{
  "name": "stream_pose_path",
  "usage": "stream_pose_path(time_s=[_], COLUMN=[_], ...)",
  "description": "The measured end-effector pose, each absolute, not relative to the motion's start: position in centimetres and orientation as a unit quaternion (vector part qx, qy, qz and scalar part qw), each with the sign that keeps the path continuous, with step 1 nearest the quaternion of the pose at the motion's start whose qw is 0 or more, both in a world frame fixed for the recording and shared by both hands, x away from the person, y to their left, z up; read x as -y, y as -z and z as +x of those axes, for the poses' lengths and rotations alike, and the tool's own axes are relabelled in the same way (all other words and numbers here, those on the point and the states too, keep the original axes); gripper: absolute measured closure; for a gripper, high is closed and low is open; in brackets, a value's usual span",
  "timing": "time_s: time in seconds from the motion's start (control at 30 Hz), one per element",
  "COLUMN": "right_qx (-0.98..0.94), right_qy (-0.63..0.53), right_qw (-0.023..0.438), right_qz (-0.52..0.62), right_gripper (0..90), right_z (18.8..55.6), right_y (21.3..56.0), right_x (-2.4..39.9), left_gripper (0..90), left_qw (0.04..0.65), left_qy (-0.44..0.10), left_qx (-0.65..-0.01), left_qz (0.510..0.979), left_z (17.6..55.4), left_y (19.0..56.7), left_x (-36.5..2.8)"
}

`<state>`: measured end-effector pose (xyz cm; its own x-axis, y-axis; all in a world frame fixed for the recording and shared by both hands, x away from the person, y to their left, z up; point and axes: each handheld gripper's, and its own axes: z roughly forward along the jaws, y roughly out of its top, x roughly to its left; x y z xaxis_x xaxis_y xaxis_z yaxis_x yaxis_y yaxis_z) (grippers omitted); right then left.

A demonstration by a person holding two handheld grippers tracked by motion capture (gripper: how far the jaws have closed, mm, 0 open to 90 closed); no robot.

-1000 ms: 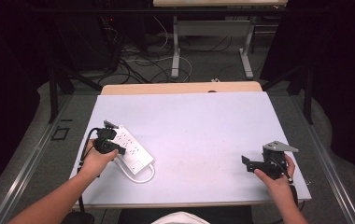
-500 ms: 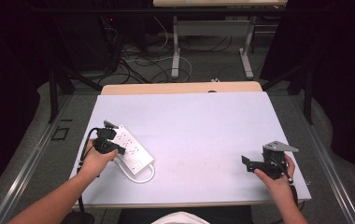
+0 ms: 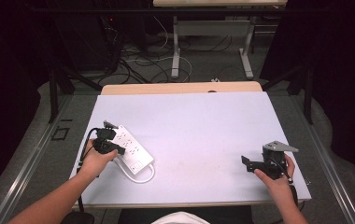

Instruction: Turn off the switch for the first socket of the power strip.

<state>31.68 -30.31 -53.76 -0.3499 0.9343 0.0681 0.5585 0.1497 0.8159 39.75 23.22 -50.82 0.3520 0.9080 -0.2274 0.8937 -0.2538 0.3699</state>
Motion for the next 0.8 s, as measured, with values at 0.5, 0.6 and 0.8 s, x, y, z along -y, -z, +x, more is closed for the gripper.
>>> stream_pose_path(time_s=[0.5,0.6,0.8], right_qx=[-0.720,-0.719,-0.721], right_qy=[-0.396,-0.397,-0.396], right_qw=[0.236,0.235,0.236], right_qz=[0.519,0.520,0.518], right_gripper=[4.8,4.8,4.8], right_z=[31.71,31.69,31.70], right_y=[53.81,53.80,53.78], right_x=[30.27,30.23,30.29], left_gripper=[87.9,88.1,90.0], left_qw=[0.225,0.226,0.222], left_qy=[-0.018,-0.023,-0.024], left_qx=[-0.565,-0.564,-0.563], left_qz=[0.793,0.794,0.796], left_z=[39.66,39.59,39.61], left_y=[50.87,50.92,51.08], left_x=[-23.23,-23.19,-23.26])
